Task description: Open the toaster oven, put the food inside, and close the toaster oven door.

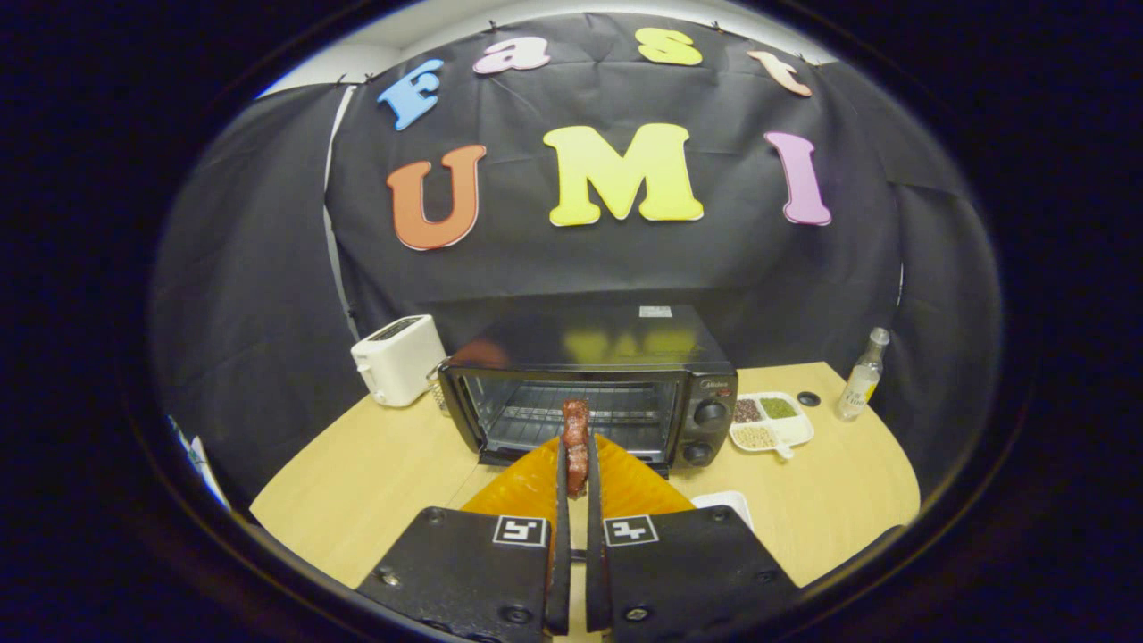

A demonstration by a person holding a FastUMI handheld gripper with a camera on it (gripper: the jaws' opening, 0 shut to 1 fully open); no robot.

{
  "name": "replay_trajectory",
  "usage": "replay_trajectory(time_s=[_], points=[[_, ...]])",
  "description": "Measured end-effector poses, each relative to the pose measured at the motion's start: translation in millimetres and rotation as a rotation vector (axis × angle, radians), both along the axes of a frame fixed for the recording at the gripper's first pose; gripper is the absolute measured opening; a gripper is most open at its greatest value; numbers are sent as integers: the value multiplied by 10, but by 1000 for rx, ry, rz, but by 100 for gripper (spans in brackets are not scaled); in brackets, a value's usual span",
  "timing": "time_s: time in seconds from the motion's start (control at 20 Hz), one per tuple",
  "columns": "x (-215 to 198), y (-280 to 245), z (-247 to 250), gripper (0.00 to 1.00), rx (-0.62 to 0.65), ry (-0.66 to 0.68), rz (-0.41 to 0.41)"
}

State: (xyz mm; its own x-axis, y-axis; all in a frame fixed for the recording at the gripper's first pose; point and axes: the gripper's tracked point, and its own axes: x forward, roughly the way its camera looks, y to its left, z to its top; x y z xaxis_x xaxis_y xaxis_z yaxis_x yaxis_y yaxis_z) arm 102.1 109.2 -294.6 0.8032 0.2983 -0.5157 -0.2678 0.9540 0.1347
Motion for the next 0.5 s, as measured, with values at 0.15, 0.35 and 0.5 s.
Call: replay_trajectory(time_s=[0.15,0.35,0.5], points=[[259,84,-248,10,53,16,-41],[546,232,-505,10,173,19,-74],[738,333,-592,10,313,-17,-101]])
